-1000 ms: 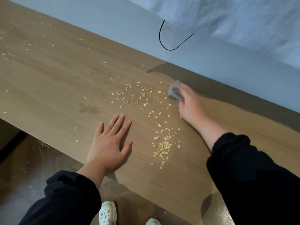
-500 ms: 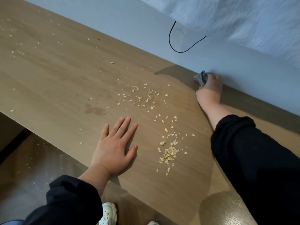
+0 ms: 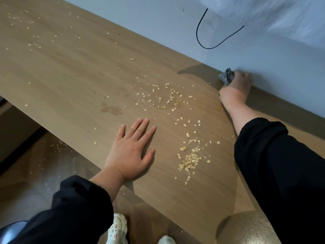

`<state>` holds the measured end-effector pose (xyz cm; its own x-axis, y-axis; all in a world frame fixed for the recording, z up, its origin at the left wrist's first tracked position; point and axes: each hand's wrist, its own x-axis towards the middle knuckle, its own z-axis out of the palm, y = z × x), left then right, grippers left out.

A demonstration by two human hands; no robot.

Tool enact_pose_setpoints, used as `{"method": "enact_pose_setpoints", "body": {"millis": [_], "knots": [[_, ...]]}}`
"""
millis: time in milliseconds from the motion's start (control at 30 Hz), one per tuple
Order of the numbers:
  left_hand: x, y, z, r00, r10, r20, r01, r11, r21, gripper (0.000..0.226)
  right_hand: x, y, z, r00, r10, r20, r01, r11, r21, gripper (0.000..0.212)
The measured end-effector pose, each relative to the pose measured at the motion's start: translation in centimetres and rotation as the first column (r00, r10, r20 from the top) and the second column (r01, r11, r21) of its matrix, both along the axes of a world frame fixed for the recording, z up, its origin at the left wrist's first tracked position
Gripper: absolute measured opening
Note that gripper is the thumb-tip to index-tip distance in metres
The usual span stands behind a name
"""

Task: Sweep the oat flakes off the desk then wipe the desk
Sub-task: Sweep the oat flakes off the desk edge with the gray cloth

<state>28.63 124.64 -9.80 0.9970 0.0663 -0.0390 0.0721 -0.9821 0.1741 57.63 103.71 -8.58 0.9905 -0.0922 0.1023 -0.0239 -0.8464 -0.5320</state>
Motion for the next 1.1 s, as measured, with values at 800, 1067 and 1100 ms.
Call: {"method": "enact_pose_setpoints", "body": {"millis": [800,1067,1100], "knots": [[-0.1,0.1,-0.1,1.0,0.002,-0.007,-0.002,1.0,-0.026,0.066,1.2,2.2,4.5,0.909,0.416,0.006,-0.413,0.901,0.13,0.044],[-0.1,0.2,0.0,1.0,0.001,-0.012,-0.002,0.999,-0.036,0.065,-1.8,4.2,1.7,0.819,0.563,-0.111,-0.553,0.826,0.106,0.055],[-0.1,0.2,0.0,1.0,0.002,-0.013,-0.002,0.999,-0.032,0.065,-2.5,3.7,1.8,0.787,0.609,-0.104,-0.6,0.793,0.104,0.054]]}}
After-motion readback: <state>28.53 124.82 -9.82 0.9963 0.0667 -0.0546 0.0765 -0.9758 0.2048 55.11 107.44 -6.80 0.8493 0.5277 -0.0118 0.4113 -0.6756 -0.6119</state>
